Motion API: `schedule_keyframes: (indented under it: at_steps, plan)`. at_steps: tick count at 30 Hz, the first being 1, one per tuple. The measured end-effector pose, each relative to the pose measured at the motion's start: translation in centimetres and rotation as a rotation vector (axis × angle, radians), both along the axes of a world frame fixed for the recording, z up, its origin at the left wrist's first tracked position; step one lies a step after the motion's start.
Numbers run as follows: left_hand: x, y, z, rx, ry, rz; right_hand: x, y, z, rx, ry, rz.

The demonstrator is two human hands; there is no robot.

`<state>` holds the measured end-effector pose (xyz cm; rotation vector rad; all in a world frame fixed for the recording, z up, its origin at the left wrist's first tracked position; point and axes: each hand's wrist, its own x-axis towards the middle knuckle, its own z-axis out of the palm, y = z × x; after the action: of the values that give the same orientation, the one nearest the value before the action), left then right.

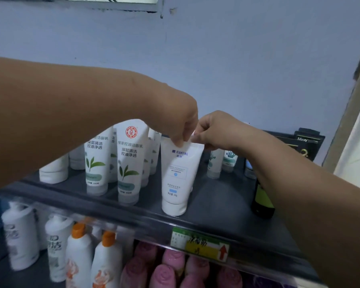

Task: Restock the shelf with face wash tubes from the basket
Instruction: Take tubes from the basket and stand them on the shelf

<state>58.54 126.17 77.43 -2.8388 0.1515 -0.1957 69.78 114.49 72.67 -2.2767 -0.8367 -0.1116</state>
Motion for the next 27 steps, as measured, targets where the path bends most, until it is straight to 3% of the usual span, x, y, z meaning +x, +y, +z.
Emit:
schedule_keyframes:
  at_steps: [15, 22, 27]
  plan:
    - [0.2, 0.6, 0.9, -0.179, 0.146, 0.027, 0.4, 0.2, -0.3, 0.021, -0.009, -0.032]
    - [1.2, 2.6, 2.1, -0.296, 0.102, 0.024, 0.4, 0.3, -0.5, 0.042, 0.033, -0.043]
    - [1.4, 3.9, 2.7, -0.332, 0.075, 0.018, 0.4, 0.2, -0.8, -0.050, 0.059, -0.054]
